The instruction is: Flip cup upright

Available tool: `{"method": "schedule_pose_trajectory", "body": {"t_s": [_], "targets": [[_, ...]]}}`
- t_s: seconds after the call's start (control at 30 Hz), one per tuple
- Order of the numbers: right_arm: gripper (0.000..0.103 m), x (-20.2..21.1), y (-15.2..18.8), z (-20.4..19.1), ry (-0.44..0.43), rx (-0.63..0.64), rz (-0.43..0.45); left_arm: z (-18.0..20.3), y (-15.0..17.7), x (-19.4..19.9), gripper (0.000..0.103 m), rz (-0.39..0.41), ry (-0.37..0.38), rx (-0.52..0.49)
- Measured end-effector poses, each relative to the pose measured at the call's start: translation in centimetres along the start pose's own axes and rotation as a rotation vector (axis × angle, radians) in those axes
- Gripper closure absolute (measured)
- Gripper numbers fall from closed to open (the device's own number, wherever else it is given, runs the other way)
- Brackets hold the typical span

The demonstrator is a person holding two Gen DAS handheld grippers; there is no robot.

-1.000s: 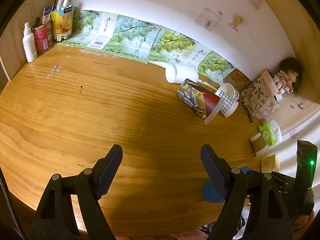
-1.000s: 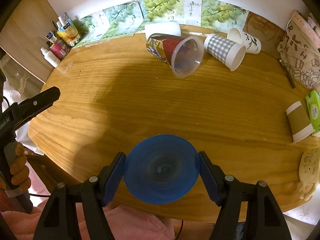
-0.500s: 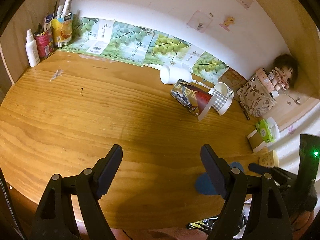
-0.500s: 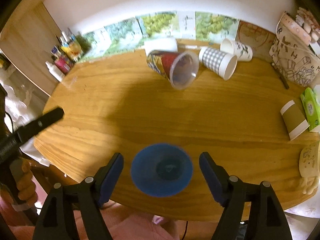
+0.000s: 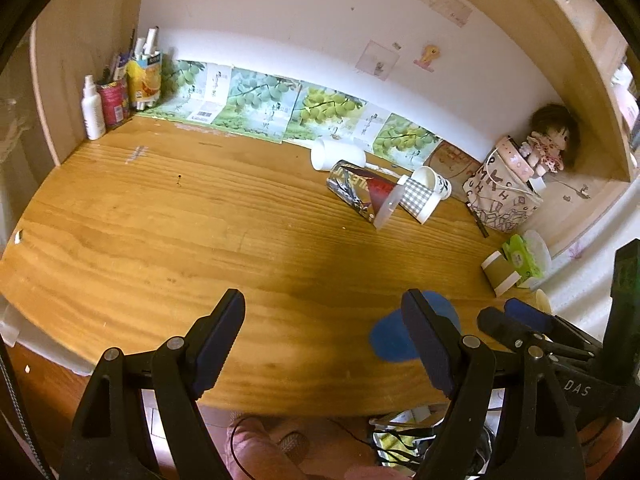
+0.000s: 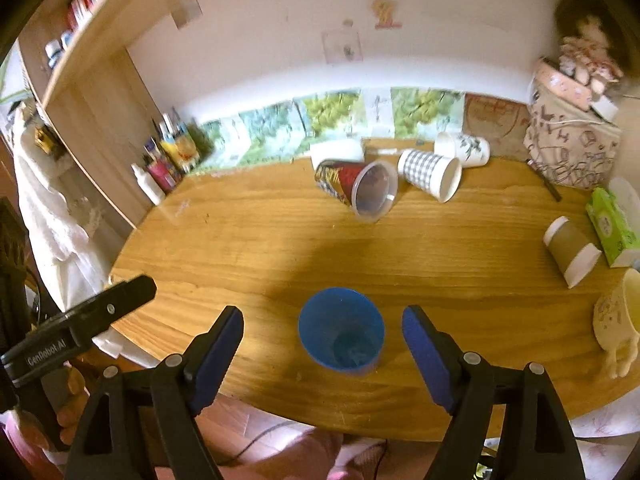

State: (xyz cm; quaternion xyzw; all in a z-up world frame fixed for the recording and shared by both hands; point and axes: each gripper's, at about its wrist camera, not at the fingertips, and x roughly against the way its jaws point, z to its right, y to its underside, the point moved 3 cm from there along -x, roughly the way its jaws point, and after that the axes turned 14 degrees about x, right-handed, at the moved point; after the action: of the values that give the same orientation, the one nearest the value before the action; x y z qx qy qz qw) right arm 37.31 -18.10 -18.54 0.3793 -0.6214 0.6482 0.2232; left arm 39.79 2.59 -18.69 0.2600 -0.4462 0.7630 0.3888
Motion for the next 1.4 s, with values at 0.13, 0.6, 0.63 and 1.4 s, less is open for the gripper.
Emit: {"method": "schedule_pose_trajectory", "body": {"t_s": [0.13,0.6,0.63,1.4], "targets": [[0.018,3.2,1.3,0.1,0.033,-0.016,0.099,1.1,1.8,1.6,0.020,0.036,-0.011,-0.006],[0.009,14.1,5.2,-0.2,0.131,-0.112,0.328,6.7,5.3,10.3,0.020,0.265,-0.057,-0.138],[0.005,14.7,5.4,-0.4,0.142,-0.113,0.343,7.0,5.5,11.0,0.020,0.287,-0.056,-0.136],[0.001,20.6,9.2,-3.0,0.285,-0.012,0.467,8.9,10.4,16.2,0.000,0.562,-0.128,-0.191]]}}
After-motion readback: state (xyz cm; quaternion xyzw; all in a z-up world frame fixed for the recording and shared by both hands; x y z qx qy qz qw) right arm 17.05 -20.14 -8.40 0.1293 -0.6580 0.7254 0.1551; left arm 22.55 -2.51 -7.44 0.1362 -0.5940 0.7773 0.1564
